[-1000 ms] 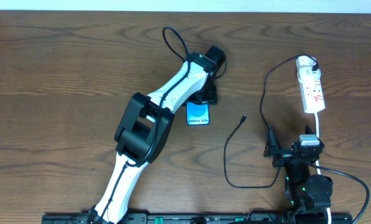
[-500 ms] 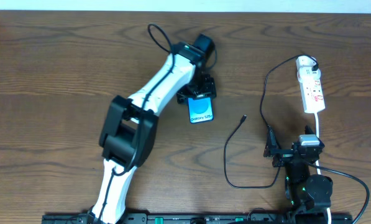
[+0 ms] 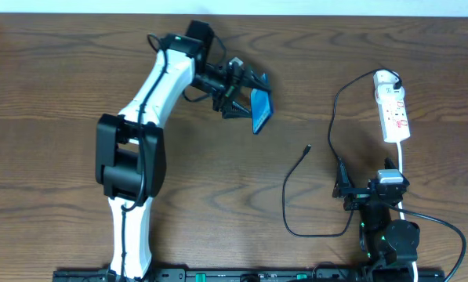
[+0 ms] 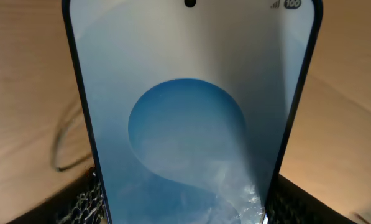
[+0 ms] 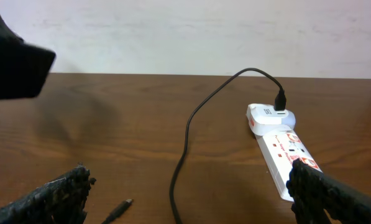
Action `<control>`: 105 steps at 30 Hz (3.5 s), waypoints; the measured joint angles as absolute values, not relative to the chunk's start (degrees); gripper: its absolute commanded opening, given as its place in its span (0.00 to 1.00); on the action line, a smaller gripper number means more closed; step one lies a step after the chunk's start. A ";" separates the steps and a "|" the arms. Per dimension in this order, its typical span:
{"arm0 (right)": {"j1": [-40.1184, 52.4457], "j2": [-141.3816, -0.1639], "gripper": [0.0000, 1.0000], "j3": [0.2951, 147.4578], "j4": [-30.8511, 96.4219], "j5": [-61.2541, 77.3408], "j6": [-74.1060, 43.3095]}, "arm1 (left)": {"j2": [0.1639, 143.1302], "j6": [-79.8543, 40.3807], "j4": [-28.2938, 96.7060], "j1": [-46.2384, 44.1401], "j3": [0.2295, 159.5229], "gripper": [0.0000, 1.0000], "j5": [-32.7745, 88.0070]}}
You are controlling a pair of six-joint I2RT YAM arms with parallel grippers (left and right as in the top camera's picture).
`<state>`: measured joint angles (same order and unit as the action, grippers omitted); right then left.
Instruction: Plug charger to phone and switch on socket
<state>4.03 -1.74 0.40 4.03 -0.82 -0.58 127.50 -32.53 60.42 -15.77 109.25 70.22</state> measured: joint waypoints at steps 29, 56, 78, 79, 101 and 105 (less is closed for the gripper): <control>4.03 -1.74 0.99 0.40 4.05 -0.82 -0.56 | 127.50 -46.37 60.47 -6.94 109.25 0.75 86.76; 4.03 -1.74 0.99 0.40 4.05 -0.82 -0.56 | 127.50 -46.76 60.45 -6.94 109.25 0.75 86.76; 4.01 -1.78 0.99 0.36 -14.39 13.10 -24.08 | 127.50 -46.76 60.47 -6.94 109.25 0.75 86.89; 4.03 -1.72 0.99 0.36 -17.72 15.11 -26.70 | 127.50 -46.78 60.42 -6.94 109.25 0.75 86.91; 7.60 -56.25 0.99 59.72 22.31 49.87 -19.18 | 127.50 -46.98 60.49 -6.96 109.25 0.75 86.94; 19.49 -64.23 0.99 69.76 37.93 36.36 -19.70 | 127.50 -46.96 60.47 -6.96 109.25 0.75 86.91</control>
